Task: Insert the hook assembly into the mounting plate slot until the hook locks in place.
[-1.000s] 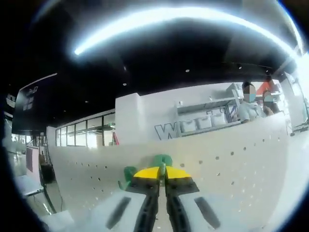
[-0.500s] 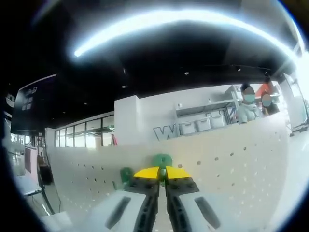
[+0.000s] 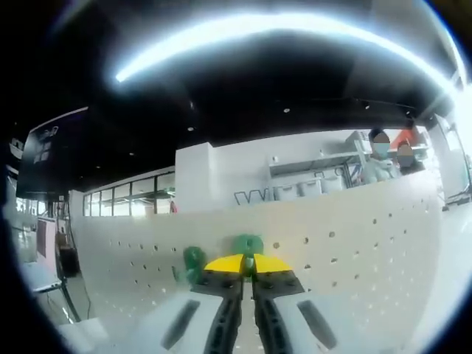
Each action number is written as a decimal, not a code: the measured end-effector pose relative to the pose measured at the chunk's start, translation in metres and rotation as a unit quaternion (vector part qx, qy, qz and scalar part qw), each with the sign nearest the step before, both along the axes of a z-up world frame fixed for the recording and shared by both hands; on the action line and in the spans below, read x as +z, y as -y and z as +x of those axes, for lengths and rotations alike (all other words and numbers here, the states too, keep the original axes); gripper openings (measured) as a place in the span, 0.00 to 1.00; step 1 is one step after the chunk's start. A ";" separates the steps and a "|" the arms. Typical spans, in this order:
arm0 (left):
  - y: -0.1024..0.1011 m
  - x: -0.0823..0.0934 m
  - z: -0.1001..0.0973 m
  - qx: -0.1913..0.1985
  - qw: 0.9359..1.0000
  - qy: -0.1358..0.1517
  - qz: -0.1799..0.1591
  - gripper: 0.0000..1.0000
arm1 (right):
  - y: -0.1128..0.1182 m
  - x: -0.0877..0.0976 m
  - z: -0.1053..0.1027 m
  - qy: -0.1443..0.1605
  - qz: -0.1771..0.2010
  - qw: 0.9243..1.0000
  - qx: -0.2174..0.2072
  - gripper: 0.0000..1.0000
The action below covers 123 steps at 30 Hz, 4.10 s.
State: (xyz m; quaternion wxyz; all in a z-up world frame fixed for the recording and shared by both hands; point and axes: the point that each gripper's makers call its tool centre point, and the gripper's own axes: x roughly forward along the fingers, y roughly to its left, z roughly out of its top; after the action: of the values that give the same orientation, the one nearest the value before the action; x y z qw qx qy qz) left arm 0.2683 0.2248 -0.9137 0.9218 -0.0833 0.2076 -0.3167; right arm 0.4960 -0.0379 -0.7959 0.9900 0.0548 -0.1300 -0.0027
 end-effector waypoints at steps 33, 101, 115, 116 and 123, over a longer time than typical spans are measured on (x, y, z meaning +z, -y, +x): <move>0.005 -0.005 -0.002 0.005 1.000 -0.003 0.003 1.00 | 0.000 -0.011 0.001 -0.024 0.014 0.999 0.019 0.12; -0.004 -0.031 -0.043 -0.023 0.999 -0.024 0.042 1.00 | -0.038 -0.157 -0.253 -0.253 -0.020 0.956 0.147 0.34; 0.000 -0.043 -0.059 -0.038 0.997 -0.038 0.048 1.00 | -0.055 -0.175 -0.283 -0.287 -0.021 0.940 0.182 0.34; 0.000 -0.043 -0.059 -0.039 0.997 -0.040 0.049 1.00 | -0.055 -0.175 -0.284 -0.287 -0.021 0.940 0.184 0.34; 0.003 -0.048 -0.068 -0.045 0.996 -0.044 0.058 1.00 | -0.055 -0.180 -0.292 -0.298 -0.031 0.934 0.195 0.35</move>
State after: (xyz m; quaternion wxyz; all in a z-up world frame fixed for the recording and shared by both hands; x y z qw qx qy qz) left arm 0.2004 0.2221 -0.9617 0.9000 -0.0336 0.2693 -0.3412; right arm 0.2038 0.0169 -0.9755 0.9655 0.0447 0.1842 0.1786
